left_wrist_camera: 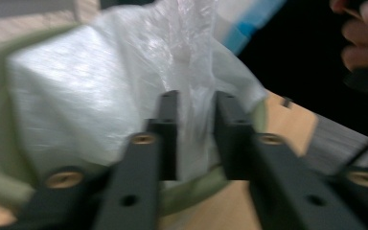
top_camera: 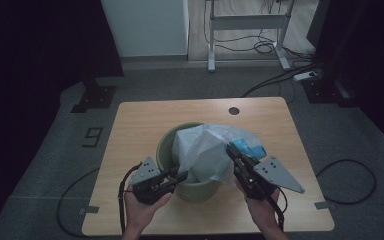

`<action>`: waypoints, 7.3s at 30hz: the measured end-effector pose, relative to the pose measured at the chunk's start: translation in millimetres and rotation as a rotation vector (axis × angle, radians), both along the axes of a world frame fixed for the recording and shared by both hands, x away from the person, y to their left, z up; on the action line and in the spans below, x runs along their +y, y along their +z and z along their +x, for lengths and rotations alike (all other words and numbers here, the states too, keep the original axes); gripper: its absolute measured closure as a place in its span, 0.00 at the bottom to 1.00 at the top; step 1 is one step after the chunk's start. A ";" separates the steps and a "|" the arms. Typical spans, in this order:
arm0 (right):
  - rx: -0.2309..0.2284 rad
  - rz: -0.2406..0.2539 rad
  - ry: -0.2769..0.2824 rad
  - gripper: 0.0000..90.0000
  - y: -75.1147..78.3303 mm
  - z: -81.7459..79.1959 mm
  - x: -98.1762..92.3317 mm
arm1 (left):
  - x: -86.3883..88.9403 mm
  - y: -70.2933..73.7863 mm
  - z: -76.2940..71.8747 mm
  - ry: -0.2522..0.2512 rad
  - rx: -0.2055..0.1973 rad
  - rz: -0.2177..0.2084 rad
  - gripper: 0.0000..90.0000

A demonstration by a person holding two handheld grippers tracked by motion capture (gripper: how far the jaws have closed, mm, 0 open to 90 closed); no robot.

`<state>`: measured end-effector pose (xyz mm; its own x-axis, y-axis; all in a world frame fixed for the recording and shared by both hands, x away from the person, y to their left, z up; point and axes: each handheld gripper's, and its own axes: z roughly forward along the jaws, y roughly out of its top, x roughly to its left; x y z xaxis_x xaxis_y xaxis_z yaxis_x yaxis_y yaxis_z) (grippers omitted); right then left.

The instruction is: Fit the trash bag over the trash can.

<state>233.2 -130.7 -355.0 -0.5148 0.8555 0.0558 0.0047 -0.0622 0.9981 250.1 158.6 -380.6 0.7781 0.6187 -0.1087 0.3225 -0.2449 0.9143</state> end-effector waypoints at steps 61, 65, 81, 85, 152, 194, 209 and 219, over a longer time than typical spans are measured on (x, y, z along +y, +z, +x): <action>0.104 0.018 0.026 0.45 -56.1 -34.6 -45.4 | 50.1 7.2 12.9 0.171 -0.045 -0.089 1.00; 0.133 0.020 -0.010 0.45 -60.8 -29.6 -51.7 | 54.5 2.5 13.1 0.183 -0.033 -0.097 1.00; 0.299 -0.008 -0.027 0.44 -114.5 -11.7 -62.8 | 55.7 -4.3 16.9 0.192 -0.012 -0.112 1.00; 0.292 -0.025 -0.039 0.46 -121.5 -5.8 -64.5 | 55.7 -3.9 17.7 0.191 -0.011 -0.113 1.00; 0.118 -0.072 -0.103 0.99 -41.1 35.9 -74.6 | 50.9 35.4 1.1 -0.017 -0.087 -0.118 0.25; 0.104 -0.094 -0.036 0.99 -23.8 47.5 -43.6 | -54.7 22.3 51.5 -0.073 0.028 0.112 0.66; 0.115 -0.087 -0.040 0.99 -29.9 44.9 -47.9 | -42.2 28.6 51.1 -0.047 -0.009 -0.021 1.00; 0.139 -0.083 -0.046 0.99 -44.5 40.8 -57.4 | -27.5 39.3 55.1 0.013 -0.054 -0.099 1.00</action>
